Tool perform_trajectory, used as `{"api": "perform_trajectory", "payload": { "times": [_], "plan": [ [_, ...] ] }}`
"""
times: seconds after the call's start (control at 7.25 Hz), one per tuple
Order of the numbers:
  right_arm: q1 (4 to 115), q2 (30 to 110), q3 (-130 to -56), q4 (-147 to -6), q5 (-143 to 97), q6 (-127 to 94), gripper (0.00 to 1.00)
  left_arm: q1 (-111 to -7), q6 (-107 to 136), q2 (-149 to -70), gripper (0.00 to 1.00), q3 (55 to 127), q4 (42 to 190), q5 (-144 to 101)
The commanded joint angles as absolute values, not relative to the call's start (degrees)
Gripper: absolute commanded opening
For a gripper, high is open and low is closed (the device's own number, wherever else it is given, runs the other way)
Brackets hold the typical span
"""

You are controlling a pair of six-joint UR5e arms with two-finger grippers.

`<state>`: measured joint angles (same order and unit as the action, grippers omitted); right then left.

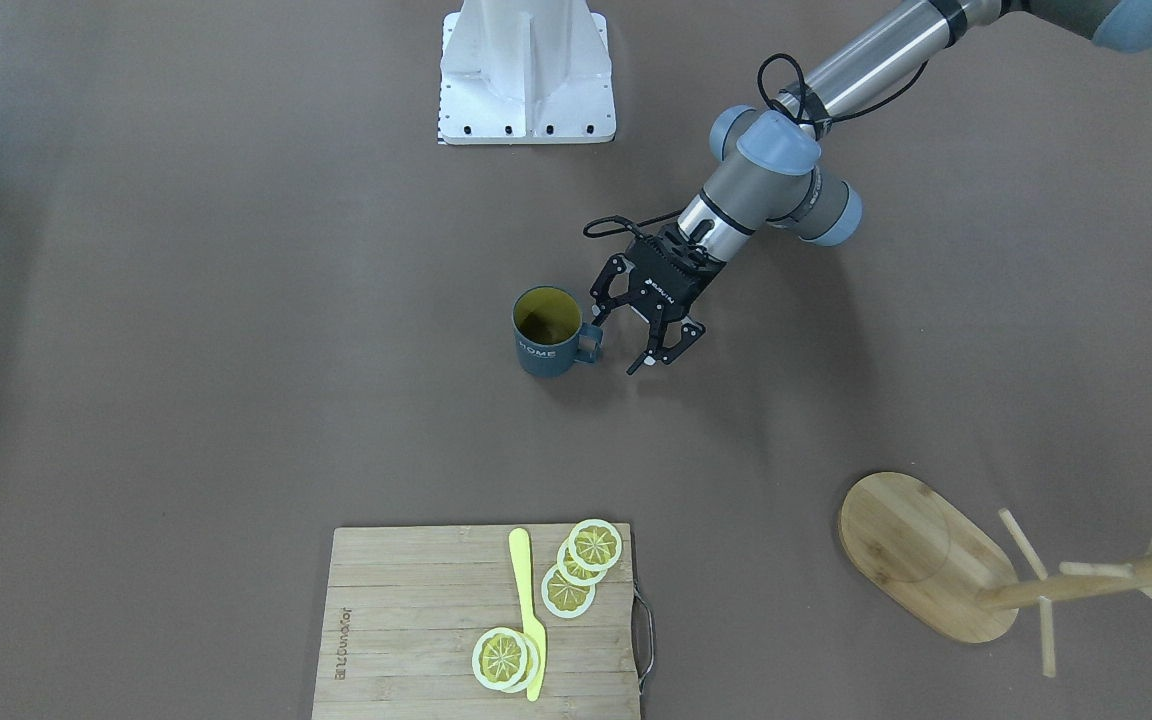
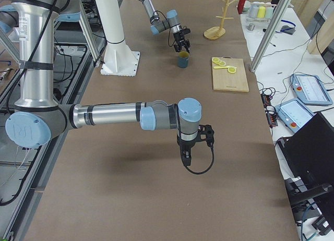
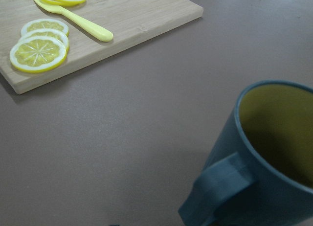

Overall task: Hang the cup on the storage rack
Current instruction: 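Close the left gripper on the teal mug's handle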

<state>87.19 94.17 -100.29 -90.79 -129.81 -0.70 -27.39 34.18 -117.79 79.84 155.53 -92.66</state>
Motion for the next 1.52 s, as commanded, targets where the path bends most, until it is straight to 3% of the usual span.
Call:
{"api": "perform_trajectory", "payload": {
  "times": [0.0,0.28,1.1,1.38],
  "plan": [
    [87.2,94.1,-100.4,-90.8,-129.8,-0.7,1.0,-27.3,34.2,-118.1,0.69,79.5,155.6,-92.6],
    [87.2,94.1,-100.3,-90.8,-129.8,-0.7,1.0,-27.4,34.3,-118.3,0.6,79.5,155.6,-92.6],
    [87.2,94.0,-100.4,-90.8,-129.7,-0.7,1.0,-27.3,36.1,-119.2,0.5,78.4,155.6,-92.5],
    [87.2,94.0,-100.4,-90.8,-129.6,-0.7,1.0,-27.3,36.6,-119.4,0.36,78.4,155.6,-92.5]
  ]
}}
